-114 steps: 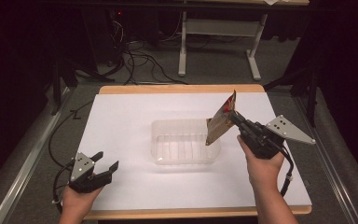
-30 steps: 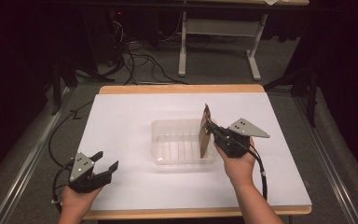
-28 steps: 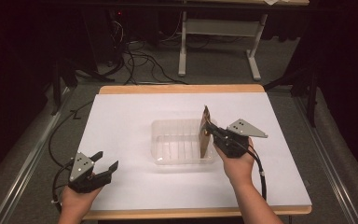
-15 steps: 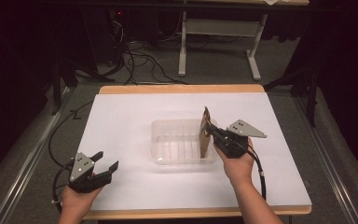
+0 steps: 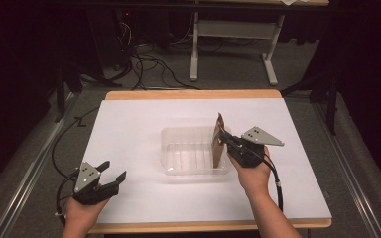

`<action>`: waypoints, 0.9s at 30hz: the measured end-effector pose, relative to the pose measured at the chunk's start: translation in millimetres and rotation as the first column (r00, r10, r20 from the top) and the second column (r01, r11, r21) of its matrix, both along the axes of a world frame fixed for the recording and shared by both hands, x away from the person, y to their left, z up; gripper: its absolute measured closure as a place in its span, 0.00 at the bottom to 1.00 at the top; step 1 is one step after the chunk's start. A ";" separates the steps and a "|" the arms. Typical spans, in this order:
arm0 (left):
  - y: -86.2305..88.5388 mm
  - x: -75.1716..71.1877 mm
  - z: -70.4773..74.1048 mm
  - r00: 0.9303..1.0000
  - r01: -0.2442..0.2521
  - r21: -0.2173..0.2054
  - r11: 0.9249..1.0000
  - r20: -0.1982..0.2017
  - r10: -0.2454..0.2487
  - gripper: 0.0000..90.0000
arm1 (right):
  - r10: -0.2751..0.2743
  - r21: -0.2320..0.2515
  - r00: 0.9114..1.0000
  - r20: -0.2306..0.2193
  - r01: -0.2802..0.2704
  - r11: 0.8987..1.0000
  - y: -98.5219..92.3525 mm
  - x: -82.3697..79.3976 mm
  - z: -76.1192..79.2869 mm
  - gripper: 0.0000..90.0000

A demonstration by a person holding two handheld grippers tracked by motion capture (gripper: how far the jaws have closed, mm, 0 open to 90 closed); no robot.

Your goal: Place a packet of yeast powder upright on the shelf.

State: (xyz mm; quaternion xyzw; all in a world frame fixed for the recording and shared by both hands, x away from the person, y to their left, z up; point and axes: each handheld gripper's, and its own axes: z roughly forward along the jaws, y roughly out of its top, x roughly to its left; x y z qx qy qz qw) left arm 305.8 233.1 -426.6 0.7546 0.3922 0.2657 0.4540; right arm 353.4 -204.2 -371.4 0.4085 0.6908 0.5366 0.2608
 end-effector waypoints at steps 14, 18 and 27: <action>0.4 0.2 0.1 1.000 -0.001 -0.001 1.000 0.000 0.001 0.37 | 0.008 -0.023 1.000 -0.001 -0.008 1.000 3.3 0.0 4.8 0.74; 0.3 0.4 0.0 1.000 0.000 -0.001 1.000 0.000 0.000 0.37 | -0.007 -0.028 1.000 -0.009 0.007 1.000 5.7 -0.2 5.6 0.53; 0.1 1.4 -0.2 1.000 0.000 -0.001 1.000 -0.002 0.000 0.37 | -0.005 -0.065 0.999 -0.044 0.003 0.998 7.2 -2.0 5.8 0.17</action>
